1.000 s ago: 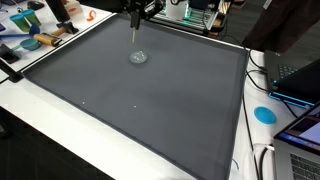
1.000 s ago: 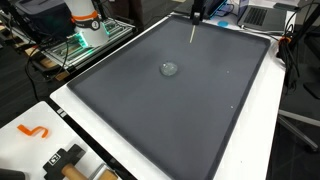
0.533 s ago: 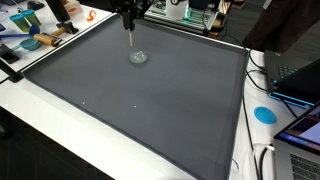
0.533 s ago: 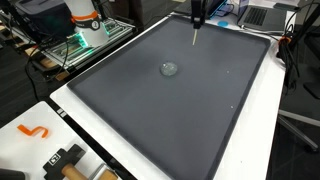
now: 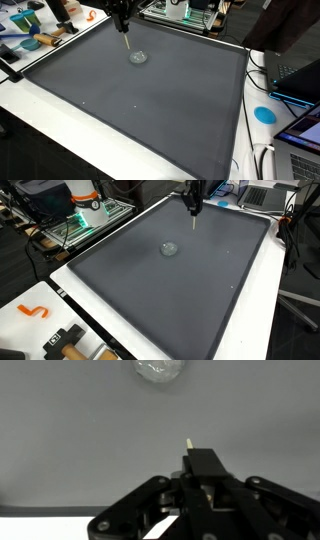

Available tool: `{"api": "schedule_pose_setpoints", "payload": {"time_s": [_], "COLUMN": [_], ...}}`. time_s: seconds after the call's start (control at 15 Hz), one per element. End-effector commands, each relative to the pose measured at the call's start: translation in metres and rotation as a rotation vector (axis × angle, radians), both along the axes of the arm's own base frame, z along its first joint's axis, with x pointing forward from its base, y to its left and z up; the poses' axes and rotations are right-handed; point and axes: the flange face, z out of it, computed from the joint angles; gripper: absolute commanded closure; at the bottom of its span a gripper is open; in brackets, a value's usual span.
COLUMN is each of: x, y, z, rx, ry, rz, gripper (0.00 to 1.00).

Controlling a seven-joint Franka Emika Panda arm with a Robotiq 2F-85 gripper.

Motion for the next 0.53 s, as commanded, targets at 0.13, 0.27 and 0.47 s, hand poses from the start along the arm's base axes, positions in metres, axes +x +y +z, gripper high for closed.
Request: {"api": "schedule_pose_setpoints", "payload": {"time_s": [0.13, 0.27, 0.47], "x": [-0.012, -0.02, -0.024], "y": [-0.02, -0.029, -0.03], "z": [-0.006, -0.008, -0.006], "rx": [0.065, 0.083, 0.085], "ry": [-0.01, -0.015, -0.018], "rz": [-0.045, -0.059, -0.063], "gripper": [0.87, 0.87, 0.87]}}
